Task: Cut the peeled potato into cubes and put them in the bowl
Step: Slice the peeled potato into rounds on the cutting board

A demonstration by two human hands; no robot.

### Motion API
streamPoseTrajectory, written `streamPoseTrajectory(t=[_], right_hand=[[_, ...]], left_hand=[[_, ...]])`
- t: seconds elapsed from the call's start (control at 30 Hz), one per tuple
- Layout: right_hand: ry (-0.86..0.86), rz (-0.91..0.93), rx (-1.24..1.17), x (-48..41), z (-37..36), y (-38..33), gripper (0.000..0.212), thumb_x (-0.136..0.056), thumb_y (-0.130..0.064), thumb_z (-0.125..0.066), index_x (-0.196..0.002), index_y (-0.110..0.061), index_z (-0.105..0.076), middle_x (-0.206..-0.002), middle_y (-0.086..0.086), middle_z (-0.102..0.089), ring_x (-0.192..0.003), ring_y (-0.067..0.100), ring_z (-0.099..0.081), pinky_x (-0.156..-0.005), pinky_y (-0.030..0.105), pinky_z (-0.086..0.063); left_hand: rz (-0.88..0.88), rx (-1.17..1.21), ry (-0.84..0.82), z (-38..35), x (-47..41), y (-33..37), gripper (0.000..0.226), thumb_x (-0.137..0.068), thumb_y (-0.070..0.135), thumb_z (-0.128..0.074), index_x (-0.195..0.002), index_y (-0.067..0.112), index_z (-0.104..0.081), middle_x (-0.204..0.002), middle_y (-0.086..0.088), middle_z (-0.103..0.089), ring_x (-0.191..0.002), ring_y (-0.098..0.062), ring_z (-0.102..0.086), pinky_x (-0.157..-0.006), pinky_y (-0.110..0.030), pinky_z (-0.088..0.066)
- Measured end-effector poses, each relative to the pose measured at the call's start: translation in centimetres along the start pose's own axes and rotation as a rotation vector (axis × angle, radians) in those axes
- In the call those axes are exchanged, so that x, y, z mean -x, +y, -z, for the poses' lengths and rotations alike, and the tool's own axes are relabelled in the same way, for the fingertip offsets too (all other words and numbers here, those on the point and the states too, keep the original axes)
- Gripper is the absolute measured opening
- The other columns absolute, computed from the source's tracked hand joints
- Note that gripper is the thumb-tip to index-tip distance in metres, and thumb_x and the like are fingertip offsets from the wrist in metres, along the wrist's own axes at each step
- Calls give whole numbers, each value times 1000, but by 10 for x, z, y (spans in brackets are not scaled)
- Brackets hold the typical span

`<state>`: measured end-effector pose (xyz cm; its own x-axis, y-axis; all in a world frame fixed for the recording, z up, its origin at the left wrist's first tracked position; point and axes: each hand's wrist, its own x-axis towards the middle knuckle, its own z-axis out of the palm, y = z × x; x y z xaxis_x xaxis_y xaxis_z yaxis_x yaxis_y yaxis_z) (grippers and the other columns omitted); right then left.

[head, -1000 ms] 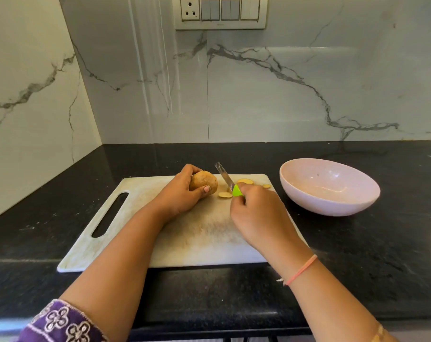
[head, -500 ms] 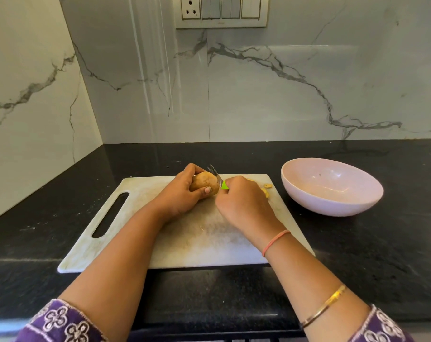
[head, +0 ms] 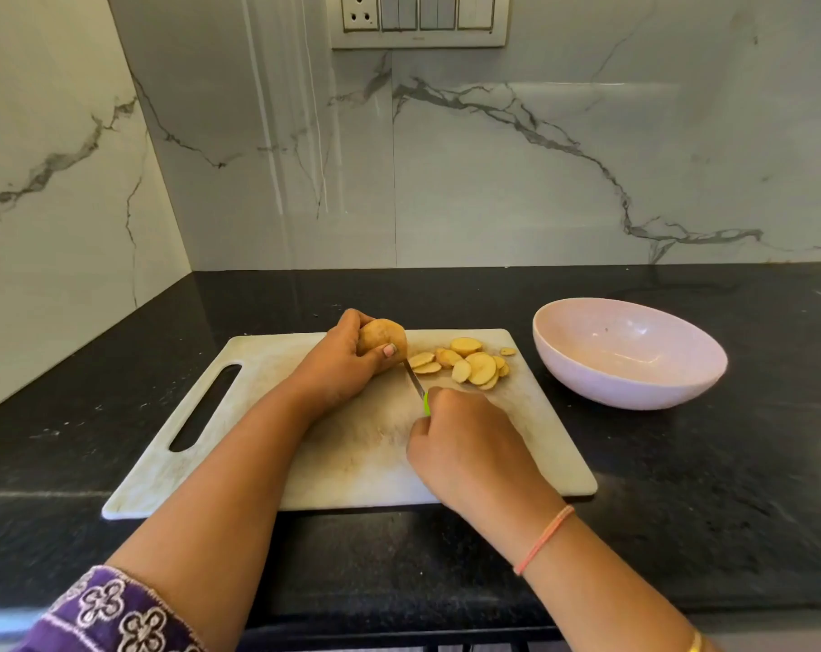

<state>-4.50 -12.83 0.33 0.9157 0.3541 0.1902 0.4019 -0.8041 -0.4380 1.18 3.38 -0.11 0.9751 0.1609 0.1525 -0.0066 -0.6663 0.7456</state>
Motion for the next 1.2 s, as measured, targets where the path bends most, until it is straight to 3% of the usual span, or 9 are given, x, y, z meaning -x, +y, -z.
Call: streamPoseTrajectory(t=[0.1, 0.2, 0.3, 0.37, 0.5, 0.63, 0.83, 1.1, 1.2], right_hand=[[8, -22, -28, -3, 6, 7, 18, -94, -25, -41, -79, -18, -49, -69, -4, -40, -76, 20, -46, -52, 27, -28], [52, -63, -90, -6, 15, 13, 23, -94, -24, -39, -102, -15, -59, -69, -1, -45, -74, 21, -49, -53, 28, -30], [155, -33, -140, -11, 24, 9, 26, -94, -20, -39, -68, -20, -42, -61, -1, -40, -62, 19, -44, -47, 26, -22], [183, -10, -138, -16, 27, 3, 31, -94, -19, -40, -64, -20, -34, -61, -2, -39, -55, 12, -37, -46, 24, -20], [175, 11, -114, -23, 20, -4, 18, -97, -20, -39, -91, -14, -54, -71, -3, -46, -66, 16, -45, -46, 19, -22], [195, 11, -89, -26, 15, -8, 32, -99, -23, -37, -119, -10, -57, -102, 8, -62, -78, 16, -44, -47, 15, -23], [217, 6, -57, -28, 9, -7, 31, -99, -21, -36, -118, -9, -56, -104, 9, -63, -76, 16, -43, -46, 17, -22], [164, -5, -50, -29, 8, -10, 16, -98, -22, -38, -90, -14, -50, -72, -2, -44, -71, 16, -46, -45, 19, -22], [149, -8, -77, -26, 1, -8, 16, -98, -22, -38, -93, -13, -51, -75, 0, -48, -73, 16, -51, -47, 20, -27]], left_hand=[[-11, -6, -20, -2, 0, 1, 31, -94, 31, -55, -121, 24, -40, -122, 1, -48, -103, -13, -50, -83, -25, -40], [-13, -3, -38, -2, 1, 1, 32, -94, 28, -56, -123, 24, -42, -128, -1, -48, -104, -13, -50, -84, -24, -40], [-18, -11, -43, -1, 1, 0, 34, -94, 26, -56, -125, 23, -43, -128, -1, -50, -104, -13, -51, -83, -23, -40], [-23, -3, -36, -2, 1, 0, 34, -94, 25, -56, -126, 22, -44, -128, -1, -51, -104, -13, -51, -83, -23, -40], [-29, -12, -45, -6, 2, 0, 33, -94, 25, -56, -125, 23, -43, -128, -1, -50, -102, -12, -50, -82, -23, -39], [-38, -9, -43, -4, 0, 1, 32, -94, 25, -57, -123, 24, -43, -127, -1, -50, -101, -13, -51, -81, -23, -40], [-42, -17, -42, -3, -3, 1, 32, -94, 26, -57, -123, 23, -43, -128, -3, -50, -103, -15, -51, -83, -23, -41], [-48, -48, -26, -4, -4, -1, 35, -94, 26, -56, -126, 22, -42, -131, -3, -46, -103, -13, -49, -85, -23, -40], [-51, -53, -24, -6, -4, -3, 34, -94, 26, -56, -125, 22, -43, -130, -2, -45, -102, -13, -49, -85, -23, -39]])
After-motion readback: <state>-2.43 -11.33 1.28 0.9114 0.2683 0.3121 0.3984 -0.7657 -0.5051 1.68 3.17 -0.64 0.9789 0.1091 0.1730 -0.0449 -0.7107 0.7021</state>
